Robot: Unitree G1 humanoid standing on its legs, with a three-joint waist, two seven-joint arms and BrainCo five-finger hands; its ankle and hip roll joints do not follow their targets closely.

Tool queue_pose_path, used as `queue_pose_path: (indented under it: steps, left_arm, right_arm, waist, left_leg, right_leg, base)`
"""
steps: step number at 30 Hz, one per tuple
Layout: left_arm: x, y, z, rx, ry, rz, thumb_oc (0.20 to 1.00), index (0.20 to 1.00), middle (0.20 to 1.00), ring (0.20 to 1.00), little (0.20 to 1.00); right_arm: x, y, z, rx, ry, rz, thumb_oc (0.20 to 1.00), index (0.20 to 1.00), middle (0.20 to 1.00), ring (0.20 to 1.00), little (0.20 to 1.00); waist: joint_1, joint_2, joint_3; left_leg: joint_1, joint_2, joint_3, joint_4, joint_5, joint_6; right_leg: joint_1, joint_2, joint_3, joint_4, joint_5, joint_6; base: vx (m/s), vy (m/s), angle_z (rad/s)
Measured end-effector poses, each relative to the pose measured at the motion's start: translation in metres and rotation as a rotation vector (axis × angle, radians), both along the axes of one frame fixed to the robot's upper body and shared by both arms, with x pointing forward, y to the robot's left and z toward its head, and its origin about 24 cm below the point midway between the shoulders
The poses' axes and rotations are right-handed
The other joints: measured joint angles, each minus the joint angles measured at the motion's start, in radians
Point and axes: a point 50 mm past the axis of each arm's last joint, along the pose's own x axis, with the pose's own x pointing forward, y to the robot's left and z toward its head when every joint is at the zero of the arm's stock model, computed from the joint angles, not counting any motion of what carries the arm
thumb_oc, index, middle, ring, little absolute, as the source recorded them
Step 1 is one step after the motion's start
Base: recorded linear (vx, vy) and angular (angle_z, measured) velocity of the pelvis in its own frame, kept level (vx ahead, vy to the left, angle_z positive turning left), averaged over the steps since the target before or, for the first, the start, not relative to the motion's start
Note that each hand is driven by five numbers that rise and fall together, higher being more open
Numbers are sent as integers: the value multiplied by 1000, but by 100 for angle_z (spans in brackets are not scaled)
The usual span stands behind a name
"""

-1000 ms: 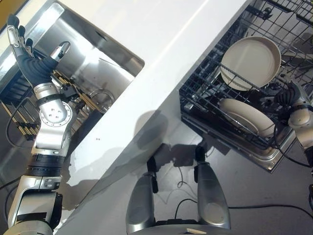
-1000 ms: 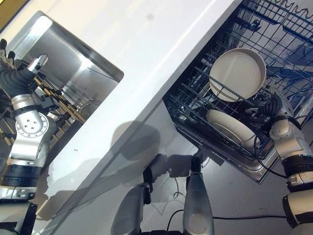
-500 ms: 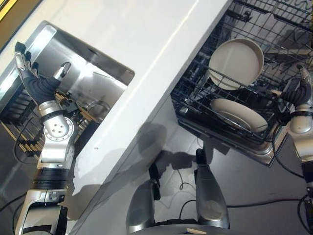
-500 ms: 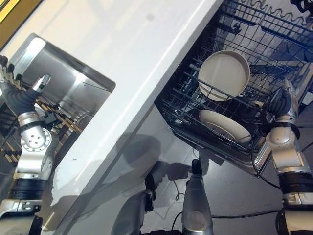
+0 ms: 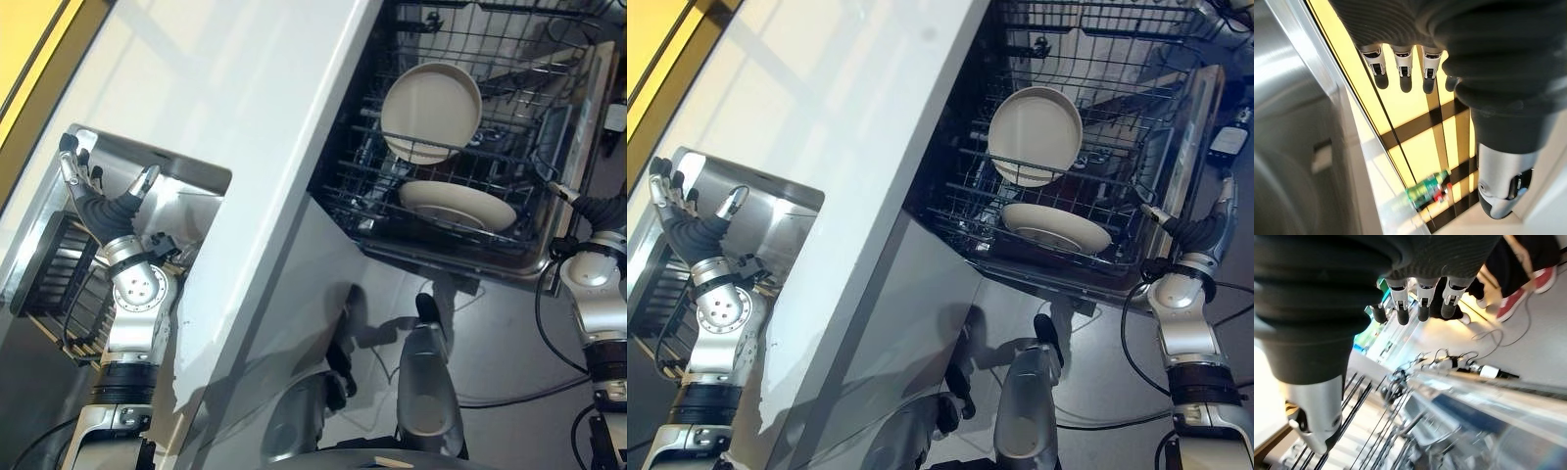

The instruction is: Pick up plates and place into dishwasher.

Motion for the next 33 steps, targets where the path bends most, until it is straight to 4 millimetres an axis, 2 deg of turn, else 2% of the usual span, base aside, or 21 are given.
queue_pose_path:
  steps: [4, 7, 10, 14, 17, 24, 33]
  left_arm:
    - [2, -4, 4, 1, -24, -15, 1000, 1000, 1000, 1000, 1000]
    - [2, -5, 3, 1, -22, -19, 1000, 1000, 1000, 1000, 1000]
    - [4, -5, 9, 3, -40, -13, 1000, 1000, 1000, 1000, 1000]
    - [9, -8, 21, 3, -80, -22, 1000, 1000, 1000, 1000, 1000]
    - [13, -12, 28, 3, -100, -30, 1000, 1000, 1000, 1000, 1000]
    - [16, -15, 35, 1, -111, -38, 1000, 1000, 1000, 1000, 1000]
    - [19, -22, 50, -1, -132, -69, 1000, 1000, 1000, 1000, 1000]
  right_arm:
    - [3, 2, -5, 34, 27, 50, 1000, 1000, 1000, 1000, 1000]
    - [8, 8, -11, 68, 68, 126, 1000, 1000, 1000, 1000, 1000]
    - [16, 17, -10, 123, 65, 221, 1000, 1000, 1000, 1000, 1000]
    - [31, 38, -6, 131, 84, 351, 1000, 1000, 1000, 1000, 1000]
    - [38, 46, -4, 155, 75, 387, 1000, 1000, 1000, 1000, 1000]
    - [45, 44, -2, 174, 76, 380, 1000, 1000, 1000, 1000, 1000]
    - [45, 37, 1, 215, 29, 307, 1000, 1000, 1000, 1000, 1000]
  waist:
    - [-14, 1, 0]
    - [-20, 1, -1]
    - [-24, 7, -5]
    - [-19, 12, -9]
    - [0, 18, -13]
    - [6, 21, -15]
    - [26, 23, -17]
  left_leg:
    - [-1, -14, 9, 10, -5, 2]
    - [-11, -17, 13, 25, -11, 7]
    - [-53, -20, 13, 60, -23, 11]
    - [-107, -23, 0, 103, -31, 13]
    - [-138, -22, -7, 119, -32, 11]
    - [-180, -29, -30, 141, -31, 12]
    - [-243, -39, -77, 183, -33, 10]
  right_leg:
    - [-26, -12, 14, 28, -6, 7]
    - [-45, -14, 24, 53, -10, 9]
    - [-86, -17, 35, 85, -14, 11]
    - [-130, -24, 37, 120, -15, 11]
    - [-156, -25, 36, 135, -13, 9]
    - [-177, -34, 28, 149, -14, 10]
    - [-215, -48, 1, 189, -29, 6]
  base:
    - [37, 62, -13]
    - [-17, 23, -5]
    - [-23, 9, 0]
    - [-54, -7, 8]
    - [-29, 10, 7]
    - [6, 37, 7]
    - [16, 44, 12]
